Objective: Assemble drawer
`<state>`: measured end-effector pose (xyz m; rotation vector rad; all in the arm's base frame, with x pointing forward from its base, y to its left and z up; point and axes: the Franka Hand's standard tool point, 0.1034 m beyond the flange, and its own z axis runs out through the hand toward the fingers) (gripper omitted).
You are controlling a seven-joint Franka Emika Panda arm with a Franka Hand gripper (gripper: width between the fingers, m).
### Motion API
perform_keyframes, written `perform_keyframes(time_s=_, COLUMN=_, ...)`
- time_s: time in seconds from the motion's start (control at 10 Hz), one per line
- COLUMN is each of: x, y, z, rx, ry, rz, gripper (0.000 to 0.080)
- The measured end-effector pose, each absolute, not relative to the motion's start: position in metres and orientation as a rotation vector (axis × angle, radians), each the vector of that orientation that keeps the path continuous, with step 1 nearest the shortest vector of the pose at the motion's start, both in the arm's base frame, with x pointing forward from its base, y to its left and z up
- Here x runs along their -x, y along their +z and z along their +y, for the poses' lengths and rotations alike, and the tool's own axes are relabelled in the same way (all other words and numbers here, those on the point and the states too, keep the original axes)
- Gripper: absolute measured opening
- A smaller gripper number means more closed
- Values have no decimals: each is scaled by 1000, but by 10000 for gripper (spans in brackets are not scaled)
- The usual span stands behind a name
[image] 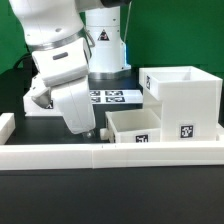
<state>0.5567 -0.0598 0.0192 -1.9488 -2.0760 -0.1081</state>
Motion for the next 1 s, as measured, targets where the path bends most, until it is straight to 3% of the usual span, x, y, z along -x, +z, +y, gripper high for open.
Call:
perform_keyframes(time_s=0.4, x=-555, y=22, z=-13, rx=2007, ry=-71, rz=-2001, gripper=649)
perform_keyframes(time_s=0.8, x=-554, y=20, z=-19, rx=2000, ry=-72, rz=-2004, gripper=649)
perform_keyframes(time_s=1.0, x=-550, y=17, z=-3, rx=2024, ry=-81, rz=-1990, gripper=649)
